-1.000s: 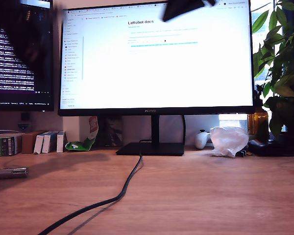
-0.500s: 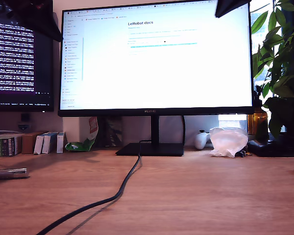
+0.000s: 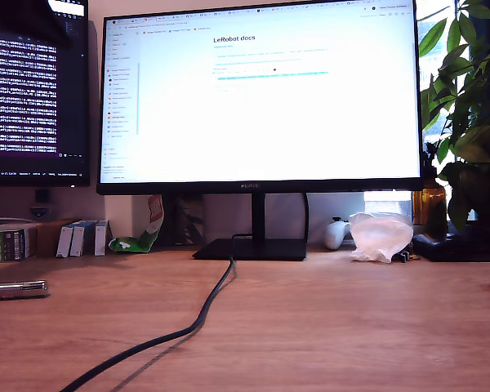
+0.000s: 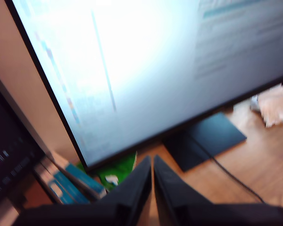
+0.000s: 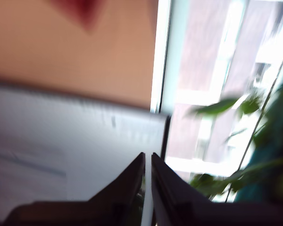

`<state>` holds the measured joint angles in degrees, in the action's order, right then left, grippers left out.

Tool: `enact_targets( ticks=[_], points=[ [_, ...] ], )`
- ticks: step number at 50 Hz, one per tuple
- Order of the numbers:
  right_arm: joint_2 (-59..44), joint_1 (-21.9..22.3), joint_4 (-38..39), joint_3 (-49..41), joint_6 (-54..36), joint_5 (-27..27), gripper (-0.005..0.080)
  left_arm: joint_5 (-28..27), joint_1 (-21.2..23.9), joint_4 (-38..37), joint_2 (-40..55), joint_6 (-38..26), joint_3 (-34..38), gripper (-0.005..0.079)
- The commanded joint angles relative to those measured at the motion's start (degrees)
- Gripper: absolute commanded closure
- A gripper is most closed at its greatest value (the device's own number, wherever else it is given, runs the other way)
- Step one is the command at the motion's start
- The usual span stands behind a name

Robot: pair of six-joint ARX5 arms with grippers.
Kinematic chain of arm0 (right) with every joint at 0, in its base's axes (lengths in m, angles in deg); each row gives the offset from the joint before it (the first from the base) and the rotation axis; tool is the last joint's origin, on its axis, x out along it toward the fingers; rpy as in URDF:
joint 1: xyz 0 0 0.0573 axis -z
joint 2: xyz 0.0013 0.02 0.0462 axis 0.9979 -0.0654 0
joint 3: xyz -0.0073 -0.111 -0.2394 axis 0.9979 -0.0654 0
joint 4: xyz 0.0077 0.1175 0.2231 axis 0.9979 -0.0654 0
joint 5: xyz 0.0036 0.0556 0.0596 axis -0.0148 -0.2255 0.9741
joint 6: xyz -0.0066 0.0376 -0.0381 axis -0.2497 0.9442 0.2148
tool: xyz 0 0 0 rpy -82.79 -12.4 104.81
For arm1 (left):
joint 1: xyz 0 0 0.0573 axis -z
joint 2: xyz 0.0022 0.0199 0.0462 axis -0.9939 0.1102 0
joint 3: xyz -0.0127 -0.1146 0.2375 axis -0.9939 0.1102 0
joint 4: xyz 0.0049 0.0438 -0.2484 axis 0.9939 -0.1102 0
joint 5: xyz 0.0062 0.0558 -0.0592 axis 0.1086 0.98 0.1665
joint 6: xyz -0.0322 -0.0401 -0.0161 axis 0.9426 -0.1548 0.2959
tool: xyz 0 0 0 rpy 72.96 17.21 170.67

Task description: Pick the metallic laser pointer with your right arm, pass it to your left arm, then place it down to the left side of the table

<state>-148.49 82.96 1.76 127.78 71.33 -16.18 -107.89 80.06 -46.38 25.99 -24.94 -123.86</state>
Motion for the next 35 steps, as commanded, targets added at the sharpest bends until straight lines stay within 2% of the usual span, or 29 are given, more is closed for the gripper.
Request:
enact_targets(
  ticks=[1,12,20,35],
  points=[
    [1.2,1.0,0.1,-4.0,-0.7,-0.9,0.0763,-0.6,-1.7,0.6,-2.6,0.4,1.1,0.0766],
    [11.7,4.0,5.6,-16.0,-1.1,-0.6,0.0763,-4.1,-6.2,0.6,-6.8,1.5,1.2,0.0766],
    [18.6,6.0,9.2,-24.8,-0.5,0.6,0.0763,-4.7,-7.4,0.2,-11.7,2.1,2.7,0.0766],
    [28.6,6.4,17.5,-40.4,1.2,1.2,0.0763,-4.6,-7.4,5.1,-21.5,4.8,13.0,0.0766]
  ],
)
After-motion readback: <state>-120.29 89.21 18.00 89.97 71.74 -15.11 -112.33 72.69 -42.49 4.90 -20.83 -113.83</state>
